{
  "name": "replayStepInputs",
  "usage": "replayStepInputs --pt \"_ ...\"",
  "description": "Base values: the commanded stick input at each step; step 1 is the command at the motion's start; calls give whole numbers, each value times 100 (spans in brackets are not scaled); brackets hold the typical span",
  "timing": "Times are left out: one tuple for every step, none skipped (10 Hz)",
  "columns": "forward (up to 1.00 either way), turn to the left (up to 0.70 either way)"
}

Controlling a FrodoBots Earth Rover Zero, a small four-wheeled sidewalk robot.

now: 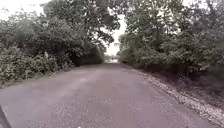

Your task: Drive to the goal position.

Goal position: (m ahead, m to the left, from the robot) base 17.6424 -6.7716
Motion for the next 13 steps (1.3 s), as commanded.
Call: replayStepInputs --pt "6 1" --pt "6 1" --pt "6 1" --pt "6 1" --pt "6 1" --pt "6 1" --pt "6 1" --pt "6 1" --pt "6 1" --pt "6 1" --pt "6 1" --pt "7 1" --pt "12 2"
